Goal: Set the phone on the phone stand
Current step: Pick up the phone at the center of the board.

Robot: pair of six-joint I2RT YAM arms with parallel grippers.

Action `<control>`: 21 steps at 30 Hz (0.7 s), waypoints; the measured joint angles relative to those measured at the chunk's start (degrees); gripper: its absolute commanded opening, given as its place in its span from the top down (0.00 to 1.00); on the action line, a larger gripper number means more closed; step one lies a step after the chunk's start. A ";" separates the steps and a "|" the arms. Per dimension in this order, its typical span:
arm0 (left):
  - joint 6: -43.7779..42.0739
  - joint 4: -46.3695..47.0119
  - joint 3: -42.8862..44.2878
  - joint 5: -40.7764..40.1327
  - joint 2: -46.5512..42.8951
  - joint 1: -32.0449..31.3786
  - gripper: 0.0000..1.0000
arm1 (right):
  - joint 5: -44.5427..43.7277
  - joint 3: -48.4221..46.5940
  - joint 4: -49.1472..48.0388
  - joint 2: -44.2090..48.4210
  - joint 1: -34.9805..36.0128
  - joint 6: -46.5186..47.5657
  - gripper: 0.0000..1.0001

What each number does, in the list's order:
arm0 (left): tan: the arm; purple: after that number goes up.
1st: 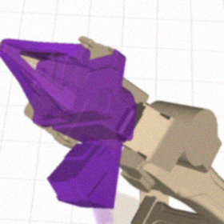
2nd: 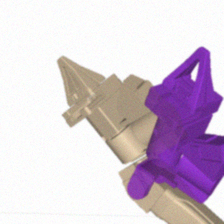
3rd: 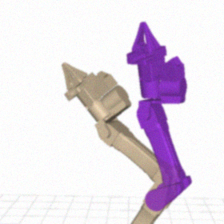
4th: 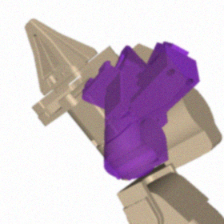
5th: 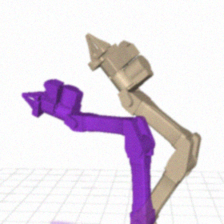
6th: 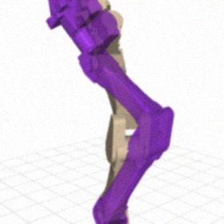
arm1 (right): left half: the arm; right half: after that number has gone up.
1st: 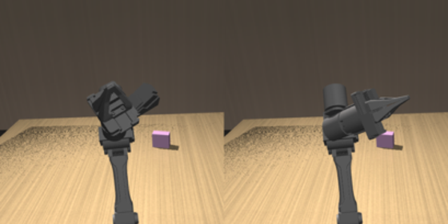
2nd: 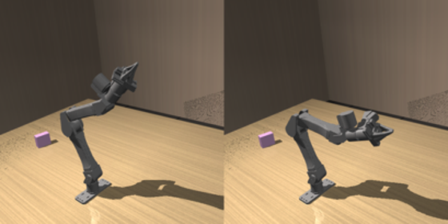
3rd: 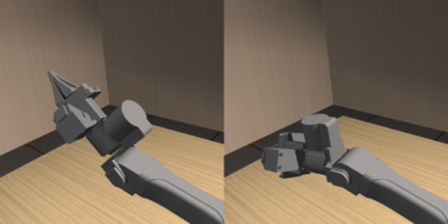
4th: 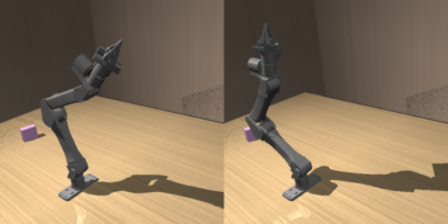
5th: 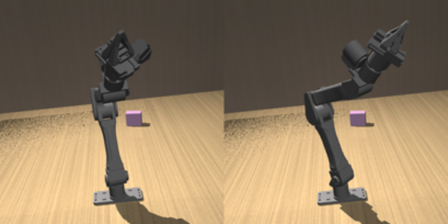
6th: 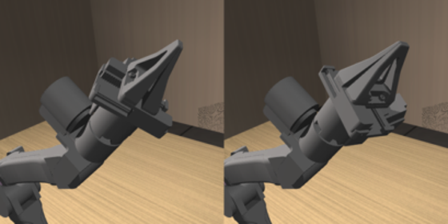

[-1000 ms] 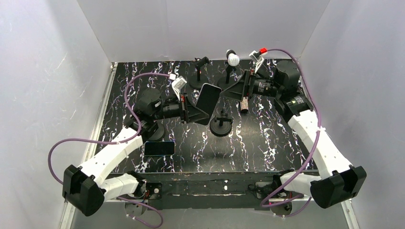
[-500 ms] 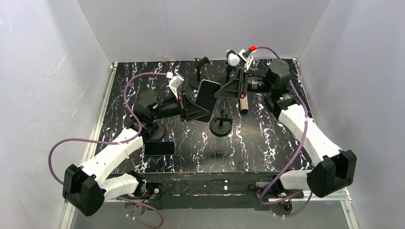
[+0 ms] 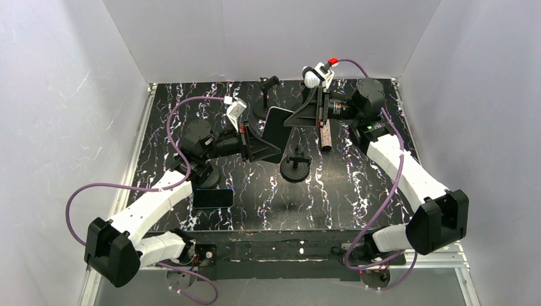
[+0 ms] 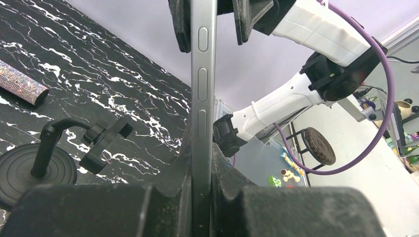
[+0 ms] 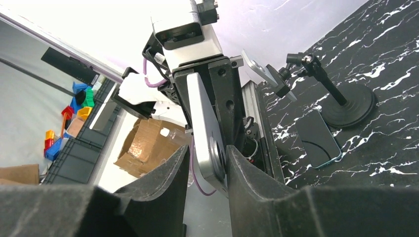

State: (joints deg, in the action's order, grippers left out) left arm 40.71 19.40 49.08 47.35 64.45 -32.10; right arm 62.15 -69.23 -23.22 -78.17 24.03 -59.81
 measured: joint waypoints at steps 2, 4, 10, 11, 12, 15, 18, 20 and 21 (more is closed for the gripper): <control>-0.04 0.33 0.00 0.04 0.00 -0.02 1.00 | 0.28 -0.02 -1.16 -0.22 0.00 -0.70 0.63; -0.11 0.39 0.00 0.09 0.00 -0.02 1.00 | 0.76 -0.26 -1.88 -0.70 0.00 -1.38 0.63; -0.02 0.42 0.02 0.59 0.39 -0.02 1.00 | 1.25 -0.52 -3.30 -1.90 0.04 -2.16 0.98; 0.72 0.46 0.02 0.74 0.39 -0.02 1.00 | 1.27 -0.52 -3.93 -2.12 0.04 -1.20 0.99; 1.62 0.55 0.07 0.81 0.33 -0.02 0.91 | 1.53 -0.52 -4.66 -2.32 0.02 -0.15 0.99; 2.14 0.85 0.07 0.87 0.31 -0.02 0.34 | 2.10 -0.52 -6.34 -2.56 0.00 1.44 0.99; 0.61 0.31 0.13 0.74 0.28 -0.13 0.03 | 2.67 -0.52 -6.14 -2.56 0.11 0.11 0.99; -0.31 -0.50 0.13 -0.17 0.26 -0.13 0.02 | 2.80 -0.52 -5.86 -2.56 0.26 0.04 0.99; -0.74 -0.83 0.15 -0.57 0.24 -0.13 0.02 | 2.82 -0.52 -5.49 -2.56 0.39 0.11 0.99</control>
State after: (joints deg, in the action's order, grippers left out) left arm 39.97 18.57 49.23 46.78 64.69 -32.23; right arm 64.97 -69.76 -28.71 -80.73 24.43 -59.70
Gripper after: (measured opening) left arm 0.966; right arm 0.156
